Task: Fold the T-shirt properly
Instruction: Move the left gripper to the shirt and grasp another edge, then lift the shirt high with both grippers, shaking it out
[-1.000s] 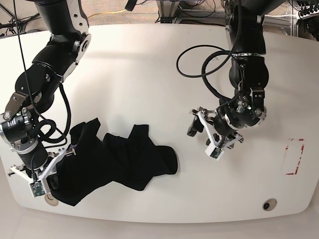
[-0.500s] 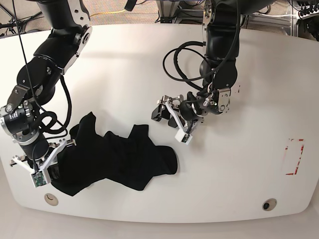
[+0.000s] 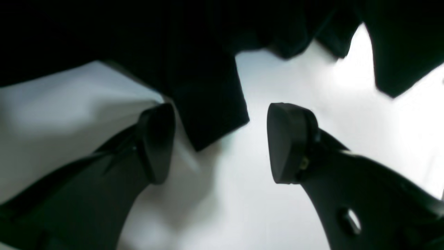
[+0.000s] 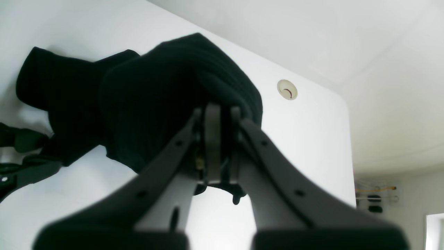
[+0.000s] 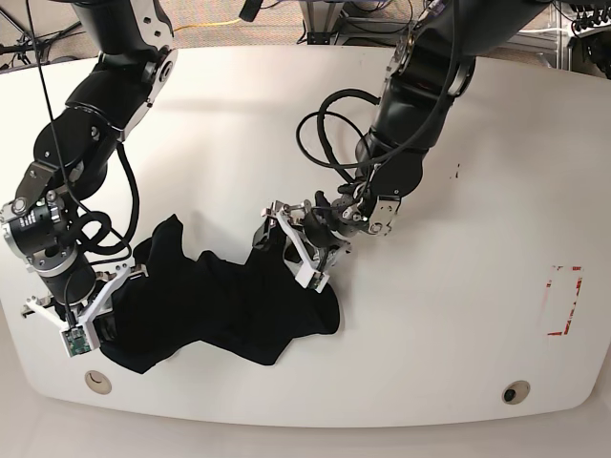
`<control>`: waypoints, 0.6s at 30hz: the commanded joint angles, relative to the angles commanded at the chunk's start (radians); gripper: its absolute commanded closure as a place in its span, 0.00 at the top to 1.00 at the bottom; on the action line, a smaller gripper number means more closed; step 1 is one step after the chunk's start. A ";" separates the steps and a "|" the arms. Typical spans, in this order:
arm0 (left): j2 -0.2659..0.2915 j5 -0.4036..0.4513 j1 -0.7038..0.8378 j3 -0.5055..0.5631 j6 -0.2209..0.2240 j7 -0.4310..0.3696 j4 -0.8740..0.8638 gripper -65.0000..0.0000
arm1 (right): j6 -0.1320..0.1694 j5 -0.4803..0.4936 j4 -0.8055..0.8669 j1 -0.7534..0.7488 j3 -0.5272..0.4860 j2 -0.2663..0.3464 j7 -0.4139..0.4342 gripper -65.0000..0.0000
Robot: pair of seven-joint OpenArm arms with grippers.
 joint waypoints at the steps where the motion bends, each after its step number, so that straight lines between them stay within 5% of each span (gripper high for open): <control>1: 0.000 -0.028 -0.020 0.035 0.008 -0.020 -0.035 0.61 | 0.000 0.000 0.000 0.000 0.000 0.000 0.000 0.00; 8: 0.000 -0.181 -0.101 0.215 0.014 -0.164 -0.193 0.61 | 0.000 0.000 0.002 0.000 0.000 -0.002 -0.002 0.00; 13: 0.000 -0.238 -0.121 0.348 0.149 -0.201 -0.212 0.58 | 0.000 0.000 0.002 -0.002 0.002 0.003 -0.003 0.00; 15: 0.000 -0.238 -0.121 0.374 0.166 -0.222 -0.213 0.46 | 0.000 0.000 0.002 -0.002 0.002 0.003 -0.003 0.00; 18: 0.000 -0.238 -0.120 0.397 0.172 -0.247 -0.218 0.10 | 0.000 0.000 0.002 -0.002 0.002 -0.002 -0.003 0.00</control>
